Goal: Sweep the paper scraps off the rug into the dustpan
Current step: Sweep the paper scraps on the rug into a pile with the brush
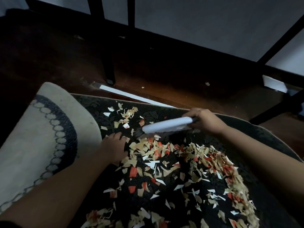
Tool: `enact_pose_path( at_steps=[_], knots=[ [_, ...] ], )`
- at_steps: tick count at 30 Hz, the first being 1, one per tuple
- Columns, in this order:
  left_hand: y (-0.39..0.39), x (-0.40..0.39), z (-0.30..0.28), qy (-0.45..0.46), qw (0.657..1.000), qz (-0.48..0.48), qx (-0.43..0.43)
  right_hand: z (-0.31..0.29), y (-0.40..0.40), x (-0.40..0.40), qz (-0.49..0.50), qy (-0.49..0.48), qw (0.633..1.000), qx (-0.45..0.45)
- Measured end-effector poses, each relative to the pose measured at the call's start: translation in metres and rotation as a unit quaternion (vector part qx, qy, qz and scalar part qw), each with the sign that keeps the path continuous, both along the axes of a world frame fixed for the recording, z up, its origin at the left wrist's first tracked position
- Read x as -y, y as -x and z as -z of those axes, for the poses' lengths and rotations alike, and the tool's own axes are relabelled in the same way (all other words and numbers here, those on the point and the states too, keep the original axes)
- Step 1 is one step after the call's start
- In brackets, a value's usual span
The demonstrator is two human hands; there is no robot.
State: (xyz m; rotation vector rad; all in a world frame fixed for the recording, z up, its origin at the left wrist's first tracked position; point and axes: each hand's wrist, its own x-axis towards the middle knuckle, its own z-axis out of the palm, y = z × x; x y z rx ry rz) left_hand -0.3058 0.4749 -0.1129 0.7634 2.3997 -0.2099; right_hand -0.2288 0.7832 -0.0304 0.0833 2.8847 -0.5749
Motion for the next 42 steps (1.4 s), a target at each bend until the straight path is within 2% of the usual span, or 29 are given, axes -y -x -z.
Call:
enact_pose_path(
  at_steps=[6,10,16,20,23,26,30,32,37,42],
  knots=[
    [0.001,0.005,0.002,-0.006,1.000,-0.003,-0.007,0.012,0.023,0.007,0.157,-0.047,0.982,-0.095],
    [0.001,0.009,0.005,0.001,1.000,-0.008,-0.001,0.037,0.027,0.018,0.230,-0.063,0.970,-0.053],
    [0.000,0.006,0.005,0.009,1.000,0.002,0.006,0.035,0.007,0.017,0.068,-0.027,0.997,0.026],
    [-0.002,0.003,0.004,0.007,1.000,0.006,0.001,0.019,-0.011,0.011,0.008,-0.001,0.999,0.042],
    [-0.003,0.001,0.003,0.002,1.000,0.008,0.001,0.010,-0.012,0.004,0.021,-0.011,1.000,-0.014],
    [-0.003,0.003,0.004,0.000,1.000,0.005,0.002,0.008,0.000,-0.001,0.079,-0.039,0.994,-0.072],
    [-0.002,0.005,0.004,0.000,1.000,0.002,0.002,0.026,0.019,0.006,0.165,-0.097,0.980,-0.058],
    [-0.002,0.005,0.004,-0.003,1.000,0.004,-0.002,0.034,0.021,0.013,0.182,-0.075,0.980,-0.040],
    [-0.001,0.011,0.007,0.013,1.000,0.008,0.005,0.038,0.008,0.034,0.041,-0.015,0.999,0.023],
    [-0.001,0.010,0.006,0.009,1.000,0.001,0.009,0.016,-0.007,0.018,-0.016,0.017,0.999,0.023]
  ],
)
